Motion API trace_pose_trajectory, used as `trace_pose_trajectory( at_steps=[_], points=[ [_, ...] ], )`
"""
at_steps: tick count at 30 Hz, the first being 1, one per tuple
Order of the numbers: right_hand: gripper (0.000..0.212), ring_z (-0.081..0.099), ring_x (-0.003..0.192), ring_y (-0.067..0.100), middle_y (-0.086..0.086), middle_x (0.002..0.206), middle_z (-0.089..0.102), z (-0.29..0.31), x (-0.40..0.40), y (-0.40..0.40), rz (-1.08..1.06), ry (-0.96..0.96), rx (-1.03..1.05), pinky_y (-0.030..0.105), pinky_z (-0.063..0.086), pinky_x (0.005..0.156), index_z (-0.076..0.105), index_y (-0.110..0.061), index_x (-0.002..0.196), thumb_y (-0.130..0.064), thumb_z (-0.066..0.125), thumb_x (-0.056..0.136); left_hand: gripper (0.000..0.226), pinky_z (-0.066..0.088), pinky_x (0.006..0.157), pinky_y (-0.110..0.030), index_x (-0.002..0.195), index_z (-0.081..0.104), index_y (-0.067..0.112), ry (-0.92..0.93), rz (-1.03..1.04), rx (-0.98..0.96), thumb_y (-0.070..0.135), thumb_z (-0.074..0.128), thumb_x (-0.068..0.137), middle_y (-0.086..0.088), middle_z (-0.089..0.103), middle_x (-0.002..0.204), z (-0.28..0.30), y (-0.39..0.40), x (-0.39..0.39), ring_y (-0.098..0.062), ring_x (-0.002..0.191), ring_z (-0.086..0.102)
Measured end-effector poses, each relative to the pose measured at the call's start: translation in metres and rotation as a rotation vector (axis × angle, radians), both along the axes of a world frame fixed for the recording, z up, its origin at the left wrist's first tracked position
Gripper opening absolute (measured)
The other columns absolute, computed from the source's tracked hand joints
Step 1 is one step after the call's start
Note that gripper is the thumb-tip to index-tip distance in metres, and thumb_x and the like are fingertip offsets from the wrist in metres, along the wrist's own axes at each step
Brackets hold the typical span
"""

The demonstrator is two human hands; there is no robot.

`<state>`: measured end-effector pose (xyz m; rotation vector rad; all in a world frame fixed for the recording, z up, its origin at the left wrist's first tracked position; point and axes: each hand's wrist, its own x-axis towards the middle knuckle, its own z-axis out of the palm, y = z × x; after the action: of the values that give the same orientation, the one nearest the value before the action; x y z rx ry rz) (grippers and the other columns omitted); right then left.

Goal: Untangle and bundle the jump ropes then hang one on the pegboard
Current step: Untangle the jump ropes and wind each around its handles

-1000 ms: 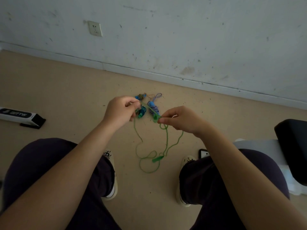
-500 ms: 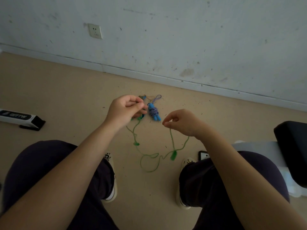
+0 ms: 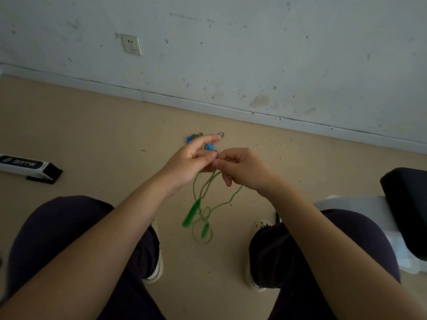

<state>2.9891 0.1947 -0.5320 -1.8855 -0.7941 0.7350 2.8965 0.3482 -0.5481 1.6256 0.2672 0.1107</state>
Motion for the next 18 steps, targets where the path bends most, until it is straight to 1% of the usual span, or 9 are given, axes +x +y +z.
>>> trace_pose_trajectory(
  at_steps=[2, 4, 8, 9, 12, 14, 16, 17, 18],
  points=[
    [0.017, 0.038, 0.040, 0.007, 0.000, 0.051, 0.060, 0.003, 0.002, -0.001, -0.050, 0.068, 0.056, 0.017, 0.031, 0.041, 0.068, -0.013, 0.088, -0.025, 0.060, 0.097, 0.035, 0.053, 0.094, -0.042, 0.130, 0.055, 0.038, 0.057, -0.017, -0.053, 0.043, 0.057, 0.095, -0.010, 0.076, 0.094, -0.002, -0.001, 0.001, -0.028, 0.093, 0.074],
    [0.017, 0.036, 0.039, 0.008, 0.002, 0.053, 0.061, 0.006, 0.006, -0.004, -0.089, 0.116, 0.086, 0.018, 0.029, 0.039, 0.066, -0.011, 0.090, -0.024, 0.059, 0.098, 0.043, 0.055, 0.078, -0.036, 0.126, 0.052, 0.030, 0.115, -0.047, -0.035, 0.051, 0.061, 0.089, -0.005, 0.075, 0.081, -0.002, 0.000, 0.001, -0.022, 0.075, 0.073],
    [0.016, 0.035, 0.039, 0.009, -0.001, 0.052, 0.062, 0.007, 0.020, -0.012, -0.247, 0.037, 0.059, 0.018, 0.030, 0.039, 0.067, -0.008, 0.091, -0.019, 0.058, 0.097, 0.015, 0.052, 0.062, -0.024, 0.104, 0.061, 0.018, 0.181, -0.103, 0.138, 0.030, 0.065, 0.096, 0.009, 0.054, 0.056, -0.002, 0.009, -0.001, -0.007, 0.051, 0.050],
    [0.015, 0.036, 0.041, 0.009, -0.002, 0.052, 0.063, 0.007, 0.025, -0.015, -0.312, -0.008, 0.033, 0.018, 0.031, 0.040, 0.067, -0.010, 0.090, -0.020, 0.058, 0.097, 0.014, 0.049, 0.059, -0.021, 0.095, 0.064, 0.016, 0.206, -0.127, 0.182, 0.029, 0.062, 0.098, 0.011, 0.049, 0.053, 0.000, 0.012, -0.003, -0.006, 0.048, 0.045],
    [0.014, 0.044, 0.045, 0.010, -0.003, 0.057, 0.064, 0.004, 0.036, -0.024, -0.453, -0.055, -0.026, 0.023, 0.039, 0.046, 0.067, -0.012, 0.088, -0.021, 0.060, 0.096, 0.031, 0.047, 0.055, -0.017, 0.082, 0.067, 0.013, 0.242, -0.133, 0.261, 0.034, 0.056, 0.101, 0.010, 0.044, 0.050, 0.005, 0.023, -0.009, -0.006, 0.045, 0.041],
    [0.015, 0.058, 0.058, 0.012, -0.001, 0.076, 0.068, 0.002, 0.035, -0.026, -0.441, -0.107, -0.100, 0.030, 0.050, 0.057, 0.064, -0.011, 0.094, -0.026, 0.063, 0.095, 0.032, 0.047, 0.055, -0.022, 0.081, 0.064, 0.012, 0.207, -0.125, 0.212, 0.033, 0.052, 0.102, 0.007, 0.040, 0.051, 0.006, 0.028, -0.013, -0.009, 0.045, 0.038],
    [0.035, 0.060, 0.087, 0.013, -0.001, 0.104, 0.061, -0.002, 0.027, -0.024, -0.414, -0.312, -0.219, 0.031, 0.052, 0.078, 0.057, -0.012, 0.113, -0.035, 0.068, 0.090, 0.031, 0.042, 0.049, -0.022, 0.083, 0.062, 0.013, 0.174, -0.141, 0.129, 0.032, 0.049, 0.104, 0.007, 0.037, 0.051, 0.007, 0.027, -0.014, -0.009, 0.045, 0.033],
    [0.043, 0.057, 0.096, 0.012, -0.003, 0.112, 0.057, -0.001, 0.022, -0.021, -0.392, -0.384, -0.192, 0.029, 0.050, 0.085, 0.054, -0.014, 0.121, -0.037, 0.070, 0.088, 0.031, 0.038, 0.047, -0.021, 0.082, 0.061, 0.014, 0.168, -0.159, 0.097, 0.032, 0.049, 0.104, 0.007, 0.036, 0.052, 0.007, 0.023, -0.014, -0.010, 0.044, 0.032],
    [0.044, 0.058, 0.100, 0.012, -0.004, 0.113, 0.058, 0.002, 0.016, -0.017, -0.346, -0.378, -0.109, 0.029, 0.049, 0.090, 0.054, -0.015, 0.123, -0.036, 0.070, 0.088, 0.031, 0.034, 0.045, -0.021, 0.082, 0.061, 0.015, 0.170, -0.183, 0.069, 0.033, 0.049, 0.104, 0.006, 0.036, 0.052, 0.007, 0.019, -0.014, -0.010, 0.044, 0.030]
  ],
)
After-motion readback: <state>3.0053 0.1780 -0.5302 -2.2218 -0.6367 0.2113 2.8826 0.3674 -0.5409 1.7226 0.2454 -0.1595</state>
